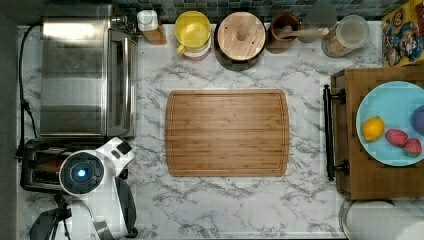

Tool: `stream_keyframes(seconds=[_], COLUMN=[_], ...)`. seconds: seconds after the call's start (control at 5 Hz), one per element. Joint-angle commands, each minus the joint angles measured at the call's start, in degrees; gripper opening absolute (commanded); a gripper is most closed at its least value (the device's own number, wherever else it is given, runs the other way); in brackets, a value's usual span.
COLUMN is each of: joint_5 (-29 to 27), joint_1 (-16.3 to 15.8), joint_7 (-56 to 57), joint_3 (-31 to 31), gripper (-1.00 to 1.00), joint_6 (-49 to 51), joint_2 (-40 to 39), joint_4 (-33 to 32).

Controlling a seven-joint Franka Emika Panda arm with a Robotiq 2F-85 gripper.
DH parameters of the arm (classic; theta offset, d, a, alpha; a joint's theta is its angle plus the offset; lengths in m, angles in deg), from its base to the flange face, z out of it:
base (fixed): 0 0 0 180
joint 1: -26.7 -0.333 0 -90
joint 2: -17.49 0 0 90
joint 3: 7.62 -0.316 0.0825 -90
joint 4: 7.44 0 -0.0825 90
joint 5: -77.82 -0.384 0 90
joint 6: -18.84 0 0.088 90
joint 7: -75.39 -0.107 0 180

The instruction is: Turn on the toaster.

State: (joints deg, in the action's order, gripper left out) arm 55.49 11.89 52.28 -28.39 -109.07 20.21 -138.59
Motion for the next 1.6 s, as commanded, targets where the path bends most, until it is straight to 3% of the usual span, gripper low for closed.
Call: stream_keyframes(seconds=[0.2, 0.6, 1.2, 1.6], joint_5=[5.5, 3.5, 7.5, 3.5], joint_1=[0.7, -1.4, -0.4, 1.0], joint_7=[-6.6, -4.7, -7.4, -4.3], joint_3=[0.6, -1.0, 0.3, 0.8], gripper=[-1.0, -1.0, -1.0, -1.0], joint_6=[-2.3, -1.4, -4.1, -8.3], joint_2=[-1.7, -5.8, -16.2, -21.0], joint_4=[0.0, 2.8, 1.5, -1.9])
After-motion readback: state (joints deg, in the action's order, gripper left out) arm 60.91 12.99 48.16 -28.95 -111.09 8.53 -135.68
